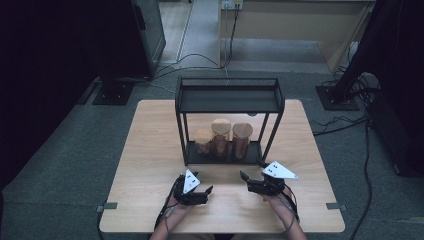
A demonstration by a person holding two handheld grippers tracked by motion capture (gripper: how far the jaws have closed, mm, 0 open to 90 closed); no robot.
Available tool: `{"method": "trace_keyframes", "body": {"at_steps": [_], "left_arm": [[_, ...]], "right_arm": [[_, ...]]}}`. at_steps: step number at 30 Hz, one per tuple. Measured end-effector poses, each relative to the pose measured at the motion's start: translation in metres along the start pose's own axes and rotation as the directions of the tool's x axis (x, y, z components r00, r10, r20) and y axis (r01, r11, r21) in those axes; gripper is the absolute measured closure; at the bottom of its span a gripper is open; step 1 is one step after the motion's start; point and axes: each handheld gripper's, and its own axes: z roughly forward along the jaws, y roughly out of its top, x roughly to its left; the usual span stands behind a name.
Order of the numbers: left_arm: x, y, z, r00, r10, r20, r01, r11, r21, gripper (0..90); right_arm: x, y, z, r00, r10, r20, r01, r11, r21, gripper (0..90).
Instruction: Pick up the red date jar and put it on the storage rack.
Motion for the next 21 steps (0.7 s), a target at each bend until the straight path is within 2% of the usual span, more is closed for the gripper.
{"method": "trace_keyframes", "body": {"at_steps": [21], "left_arm": [[0.0012, -0.0009, -0.0005, 1.0, -0.004, 0.005, 0.004, 1.0, -0.005, 21.4]], "right_arm": [[0.0034, -0.0065, -0.0094, 0.9999, -0.01, 0.003, 0.01, 1.0, 0.003, 20.6]]}}
